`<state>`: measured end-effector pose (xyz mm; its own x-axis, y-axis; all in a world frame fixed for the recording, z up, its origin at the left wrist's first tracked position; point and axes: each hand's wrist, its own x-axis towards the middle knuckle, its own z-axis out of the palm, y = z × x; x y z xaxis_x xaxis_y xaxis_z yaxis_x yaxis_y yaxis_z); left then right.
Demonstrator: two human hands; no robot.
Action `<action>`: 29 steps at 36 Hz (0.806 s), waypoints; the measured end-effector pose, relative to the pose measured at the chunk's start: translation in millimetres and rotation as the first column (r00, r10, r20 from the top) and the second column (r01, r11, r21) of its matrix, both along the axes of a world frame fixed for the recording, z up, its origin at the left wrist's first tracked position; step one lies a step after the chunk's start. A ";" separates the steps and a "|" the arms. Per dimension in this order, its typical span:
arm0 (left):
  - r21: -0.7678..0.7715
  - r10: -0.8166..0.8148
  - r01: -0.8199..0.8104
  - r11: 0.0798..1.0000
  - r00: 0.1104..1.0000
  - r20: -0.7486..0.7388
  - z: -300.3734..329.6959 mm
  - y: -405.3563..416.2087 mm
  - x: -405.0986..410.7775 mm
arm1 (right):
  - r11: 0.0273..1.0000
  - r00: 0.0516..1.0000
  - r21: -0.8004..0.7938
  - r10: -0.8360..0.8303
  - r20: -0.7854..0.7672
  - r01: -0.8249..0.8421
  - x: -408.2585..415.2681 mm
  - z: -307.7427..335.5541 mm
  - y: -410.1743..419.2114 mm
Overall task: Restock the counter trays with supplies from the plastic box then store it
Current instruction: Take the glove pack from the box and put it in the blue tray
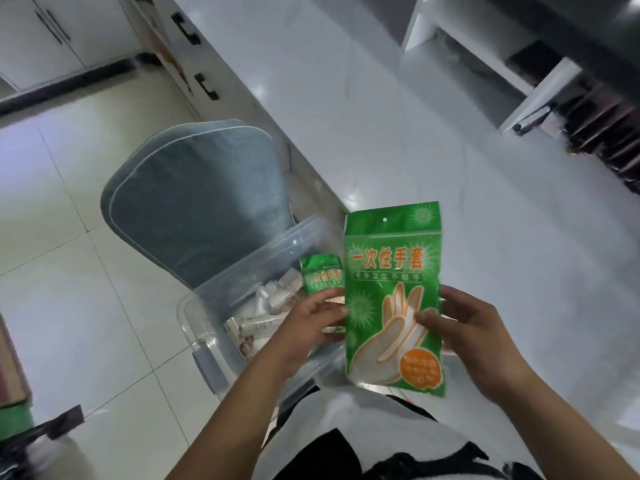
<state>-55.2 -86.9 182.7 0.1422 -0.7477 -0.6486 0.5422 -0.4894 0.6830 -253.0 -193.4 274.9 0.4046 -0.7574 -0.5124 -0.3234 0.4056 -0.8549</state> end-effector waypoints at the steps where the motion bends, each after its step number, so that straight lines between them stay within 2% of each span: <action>1: 0.015 -0.010 0.011 1.000 1.000 -0.015 -6.7 -0.4 2.0 | 0.999 0.999 0.012 -0.032 -0.005 0.032 -2.2 -0.5 2.1; 5: 0.174 0.002 0.001 0.985 1.000 -0.014 -57.3 0.1 12.8 | 0.989 0.989 0.022 -0.143 -0.035 0.144 -9.5 -6.1 10.6; 9: 0.388 -0.036 -0.007 0.922 0.994 0.103 -125.0 2.6 21.5 | 0.969 0.968 -0.012 -0.245 -0.059 0.245 -12.1 -13.9 16.9; 13: 0.505 -0.088 -0.010 0.863 0.982 0.169 -186.1 4.9 28.4 | 0.943 0.939 -0.038 -0.334 -0.082 0.332 -17.3 -21.0 15.4; 20: 0.534 -0.158 0.001 0.846 0.956 0.249 -240.9 -32.9 35.7 | 0.881 0.873 -0.024 -0.472 -0.123 0.473 -26.3 -33.9 -2.4; 24: 0.556 -0.144 -0.023 0.831 0.956 0.254 -267.8 -58.8 39.4 | 0.870 0.858 -0.066 -0.492 -0.146 0.488 -23.0 -41.0 -25.1; 29: 0.565 -0.215 -0.038 0.825 0.903 0.373 -289.5 -83.5 44.2 | 0.892 0.868 -0.120 -0.452 -0.205 0.436 -23.1 -55.2 -62.8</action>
<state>-10.9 -170.4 -106.8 0.4346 -0.3074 -0.8465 0.2148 -0.8774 0.4289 -276.0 -256.2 219.7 -0.1006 -0.8658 -0.4901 -0.3062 0.4956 -0.8128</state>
